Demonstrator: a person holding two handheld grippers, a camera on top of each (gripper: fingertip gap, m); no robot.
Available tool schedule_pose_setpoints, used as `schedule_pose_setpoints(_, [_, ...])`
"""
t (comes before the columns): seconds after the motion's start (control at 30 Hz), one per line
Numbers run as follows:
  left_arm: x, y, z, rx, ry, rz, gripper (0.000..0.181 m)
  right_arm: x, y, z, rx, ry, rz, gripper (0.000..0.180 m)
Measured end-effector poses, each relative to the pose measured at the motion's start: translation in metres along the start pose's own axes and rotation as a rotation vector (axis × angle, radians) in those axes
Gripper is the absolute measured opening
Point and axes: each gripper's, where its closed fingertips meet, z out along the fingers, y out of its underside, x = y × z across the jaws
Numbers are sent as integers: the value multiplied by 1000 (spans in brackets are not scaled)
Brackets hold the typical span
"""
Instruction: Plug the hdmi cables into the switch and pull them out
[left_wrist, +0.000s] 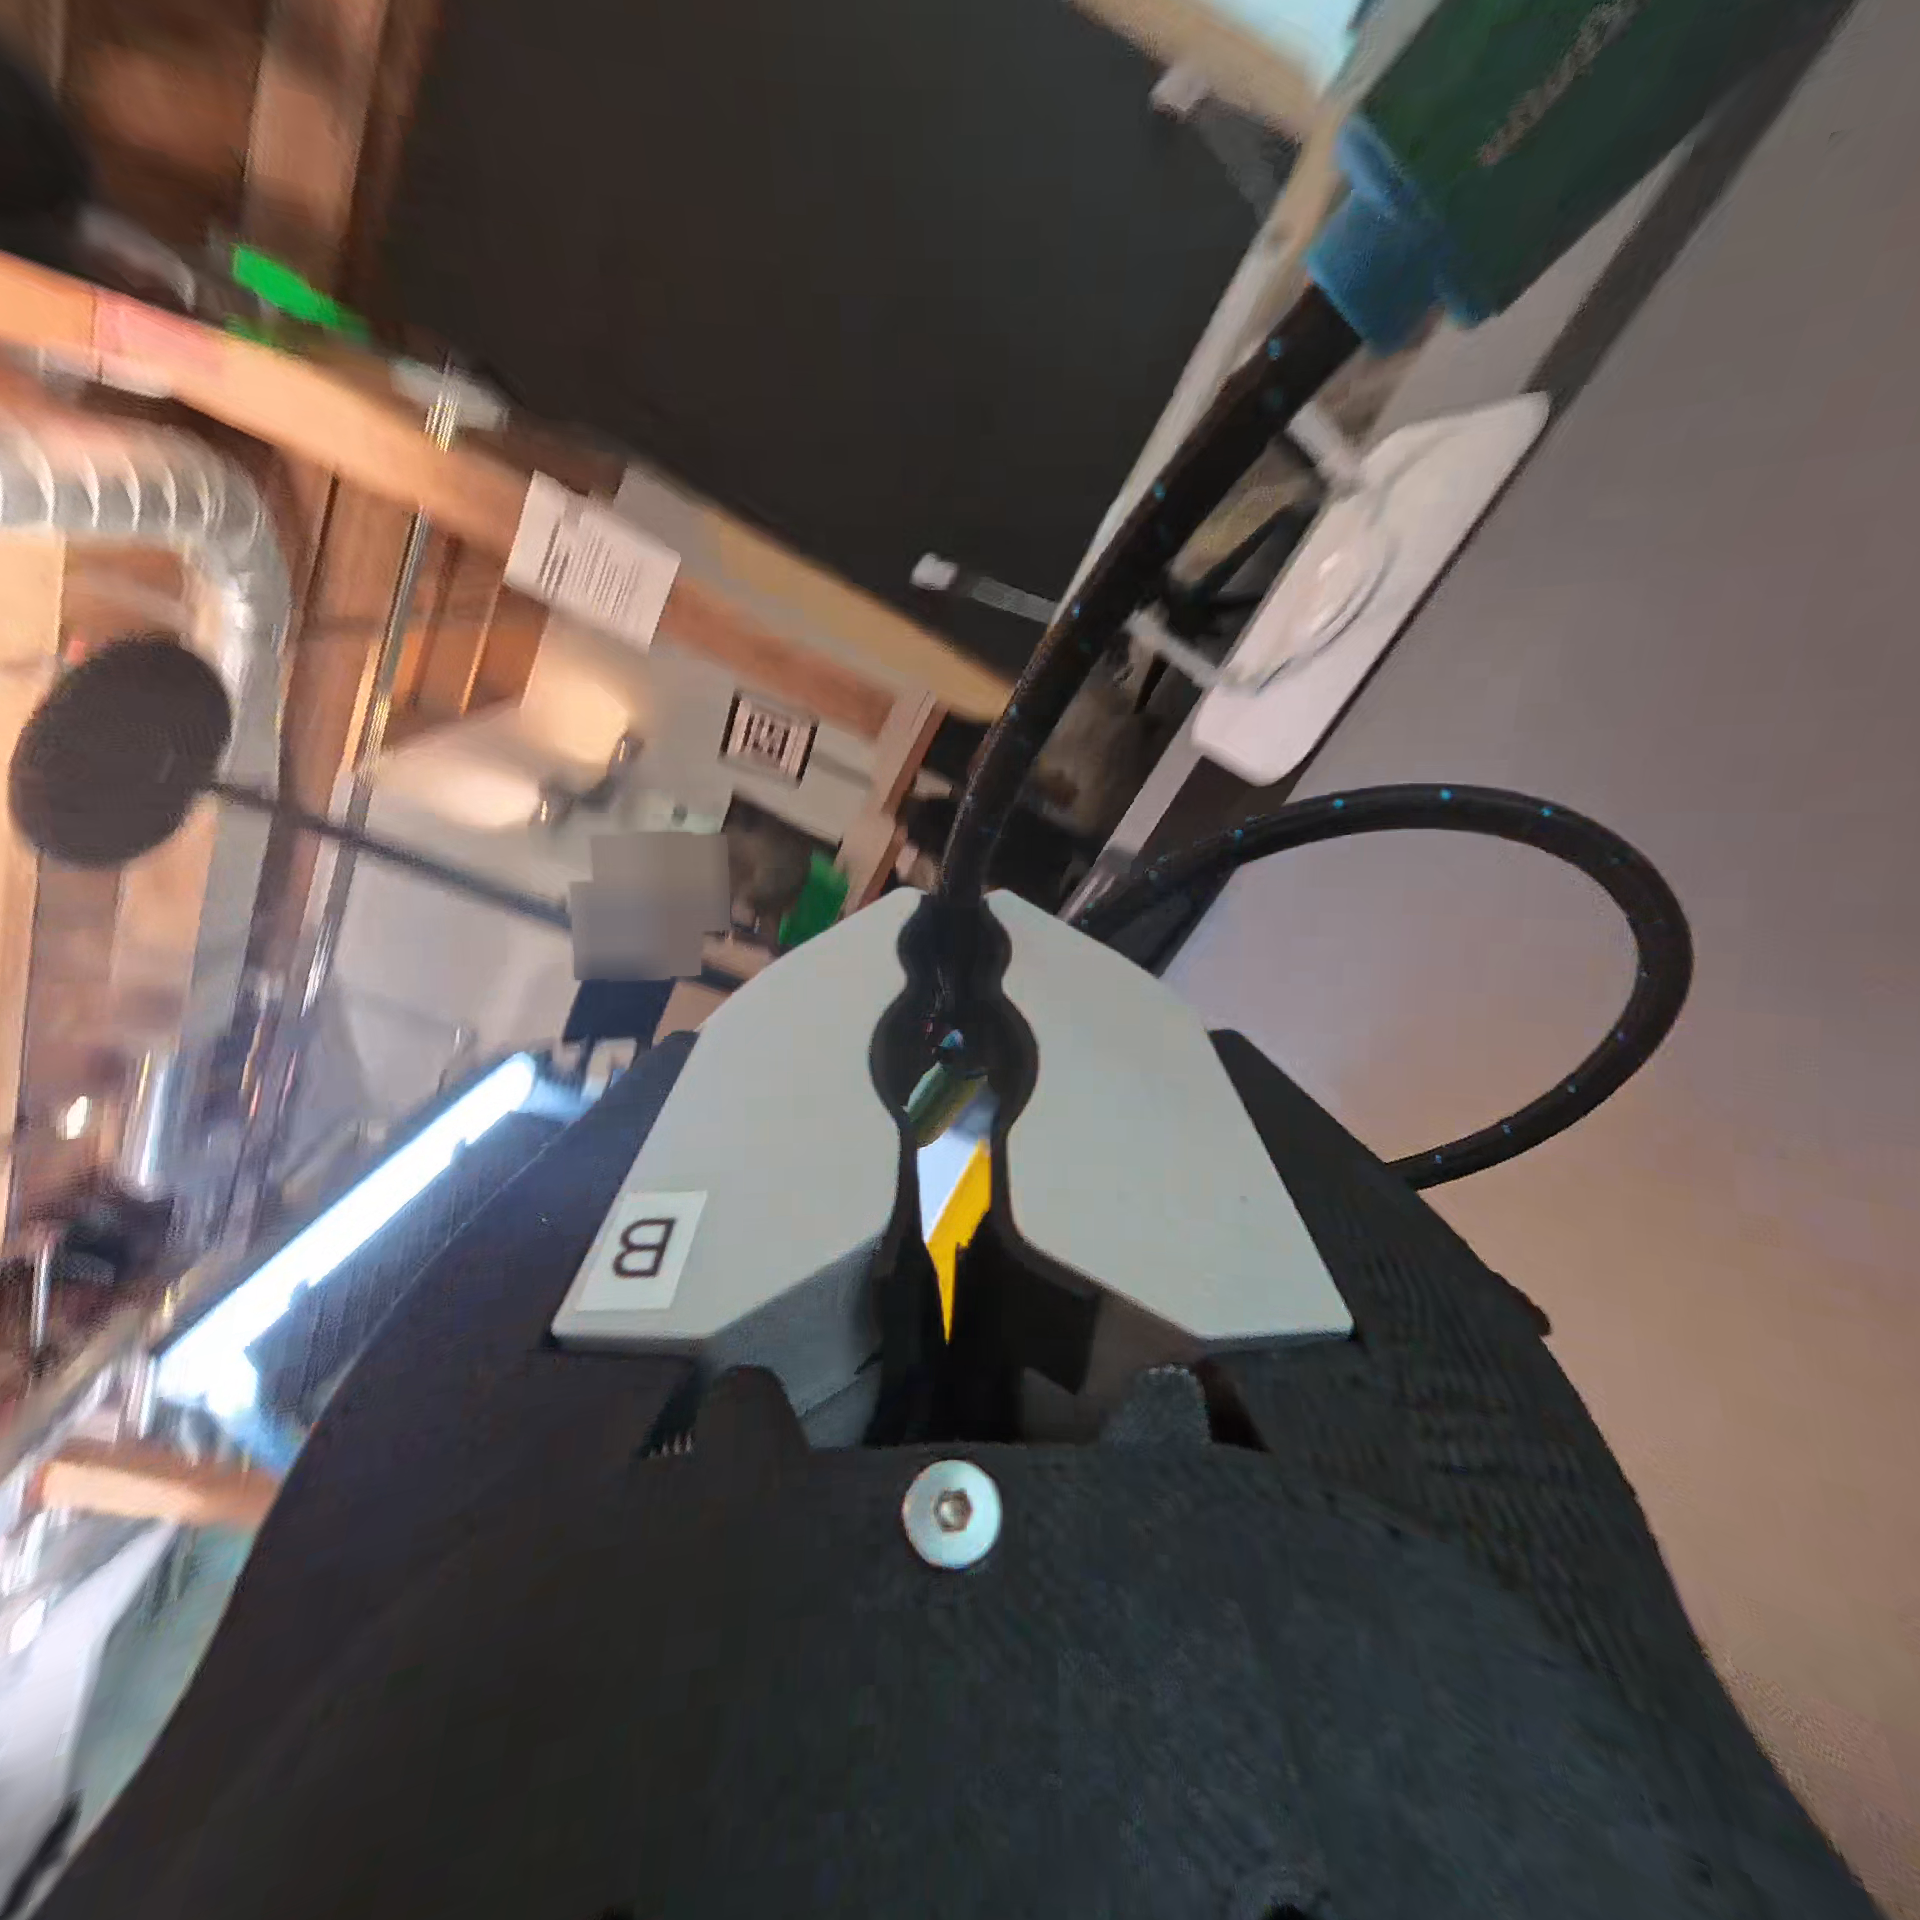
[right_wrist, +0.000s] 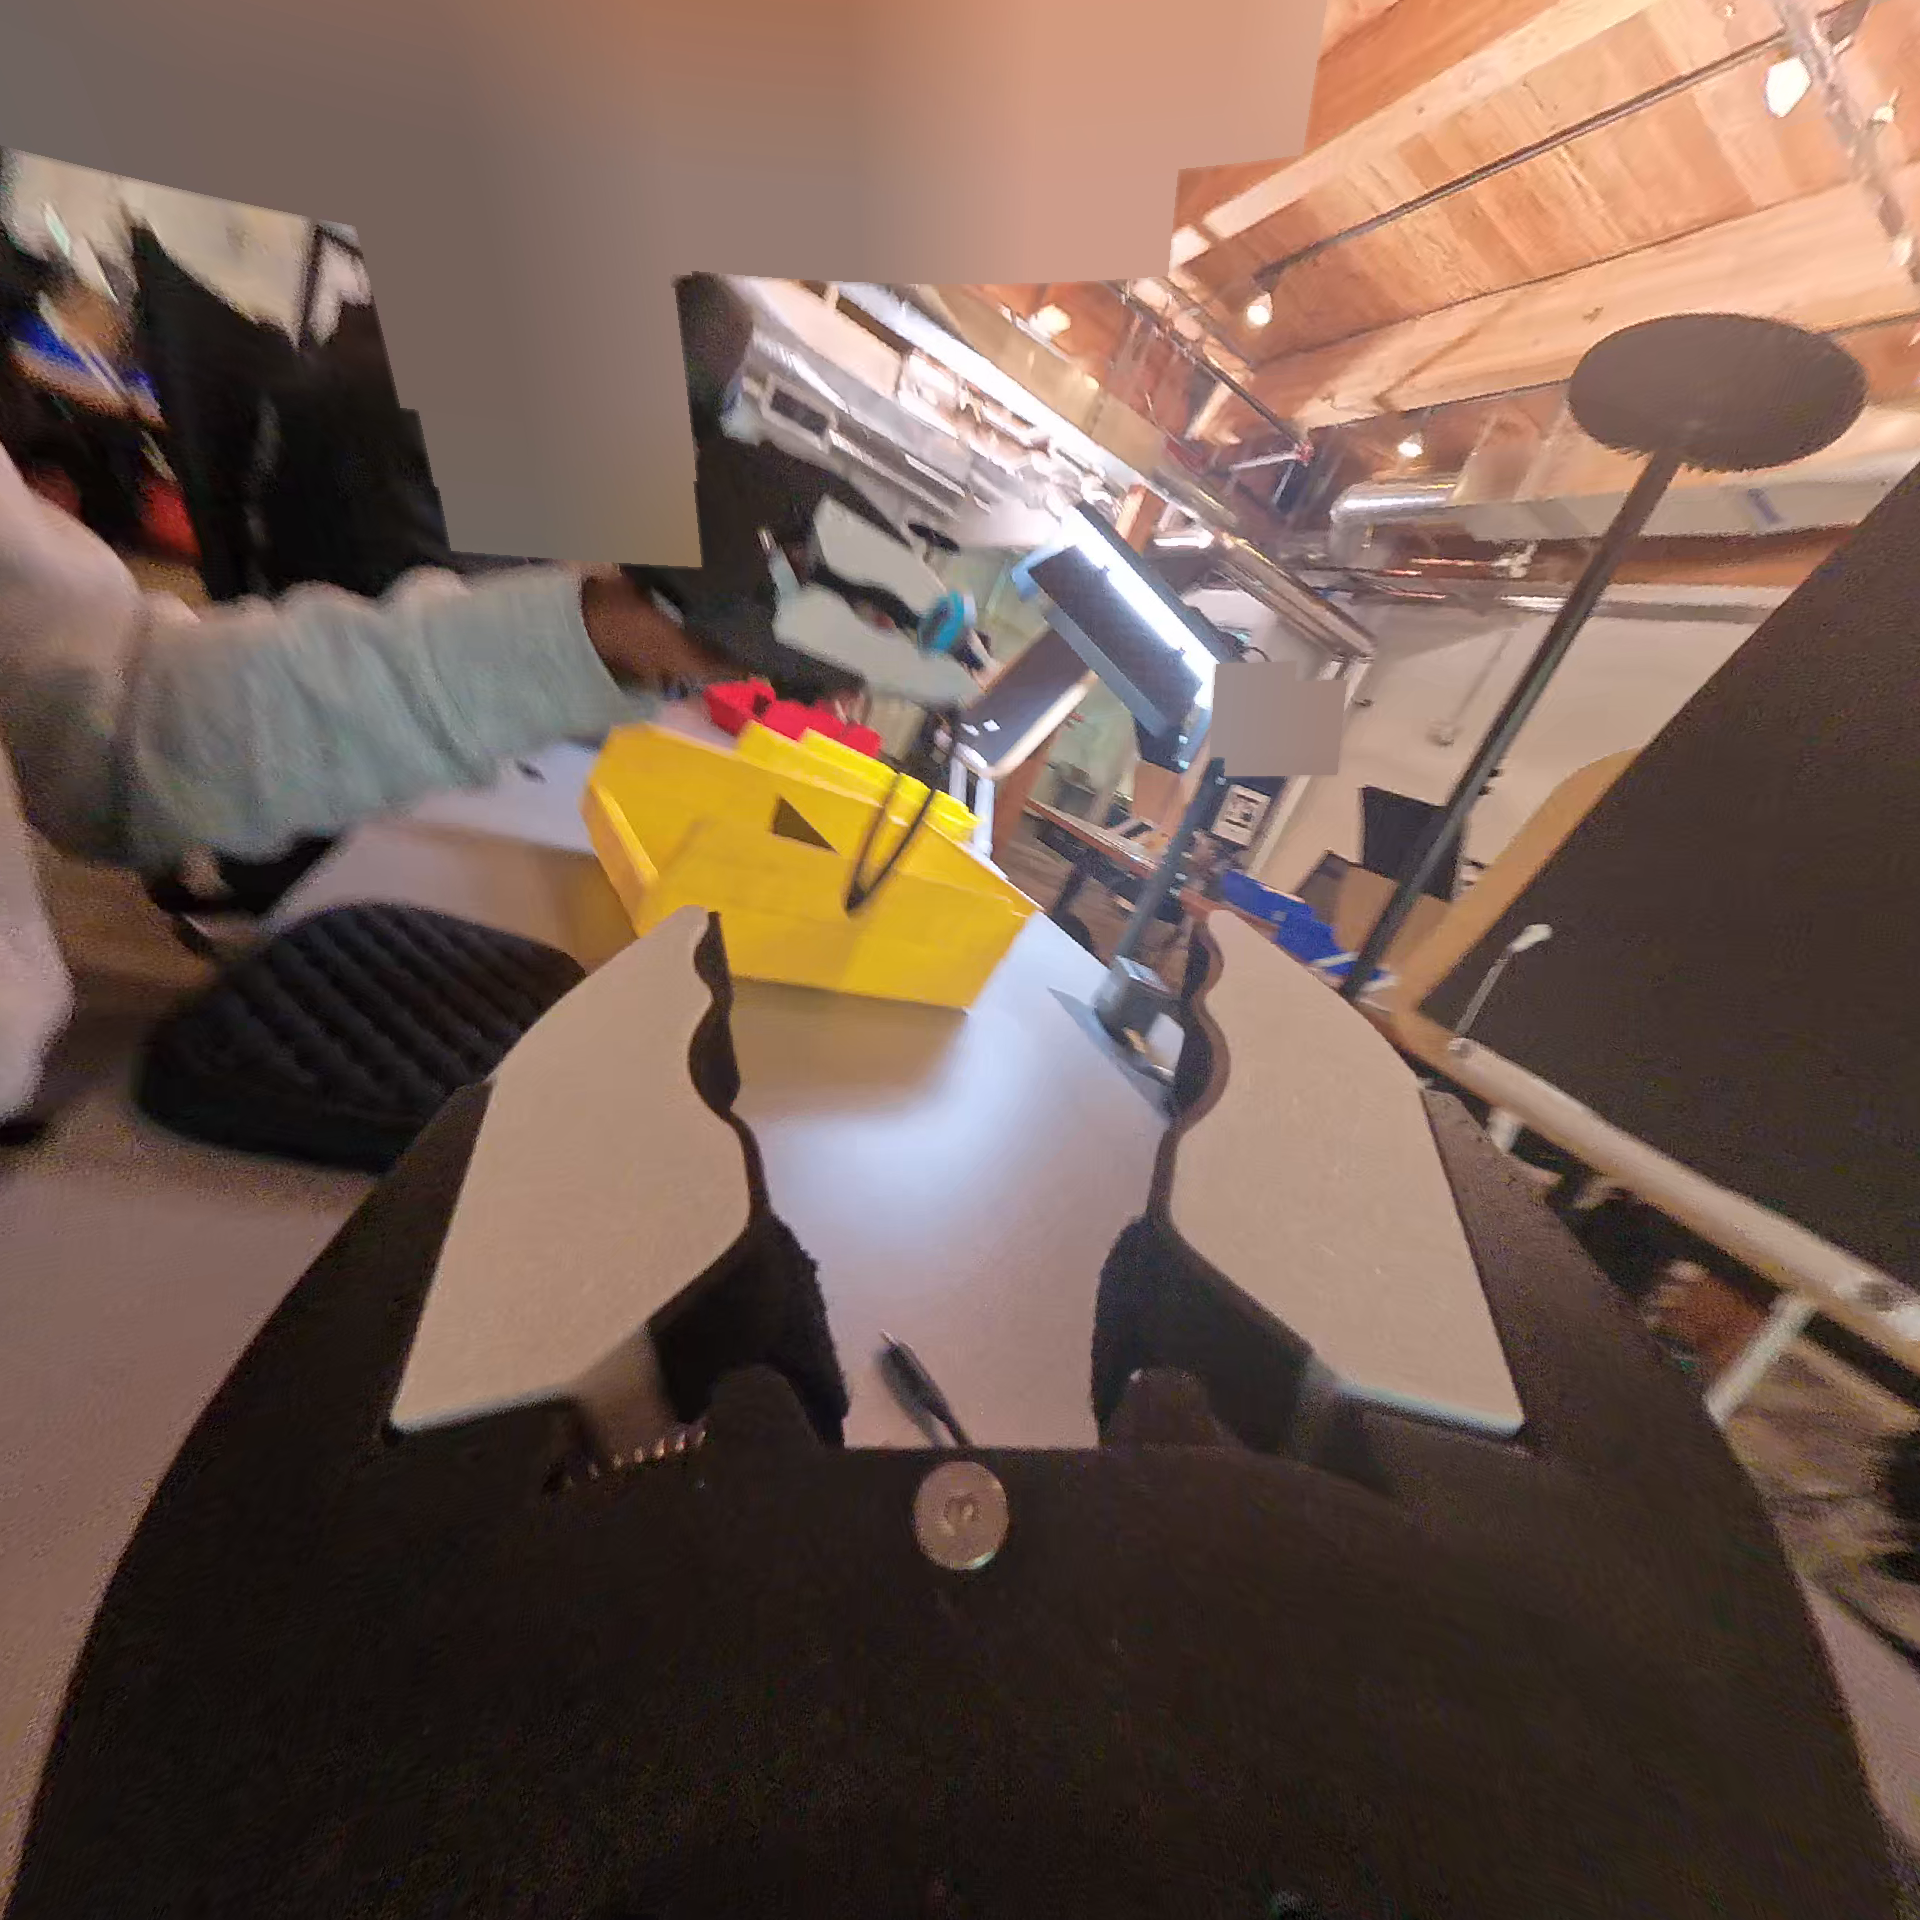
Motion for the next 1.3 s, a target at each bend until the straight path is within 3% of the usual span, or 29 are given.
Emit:
schedule_pose_setpoints(0.13, [63, -50, 34, 115, 55, 155, 6, 3, 8, -4, 23, -29, 199, 63])
schedule_pose_setpoints(0.23, [94, -71, 46, 233, 17, 117, 6, 1, 26, -8, -49, -33, 252, 52])
schedule_pose_setpoints(0.33, [119, -67, 48, 267, 44, 70, 6, -3, 34, -6, -83, -57, 314, 48])
schedule_pose_setpoints(0.5, [142, -55, 46, 245, 44, 156, 6, -12, 41, -1, -100, -96, 398, 50])
schedule_pose_setpoints(0.83, [153, -53, 50, 229, 75, 146, 6, -37, 78, 15, -288, -134, 488, 60])
schedule_pose_setpoints(0.97, [156, -52, 51, 217, 83, 155, 6, -39, 84, 16, -344, -115, 436, 48])
schedule_pose_setpoints(1.1, [159, -55, 50, 231, 86, 156, 5, -28, 85, 11, -355, -62, 414, 19])
schedule_pose_setpoints(1.3, [160, -56, 50, 243, 100, 139, 6, -17, 89, 6, -390, -38, 453, 14])
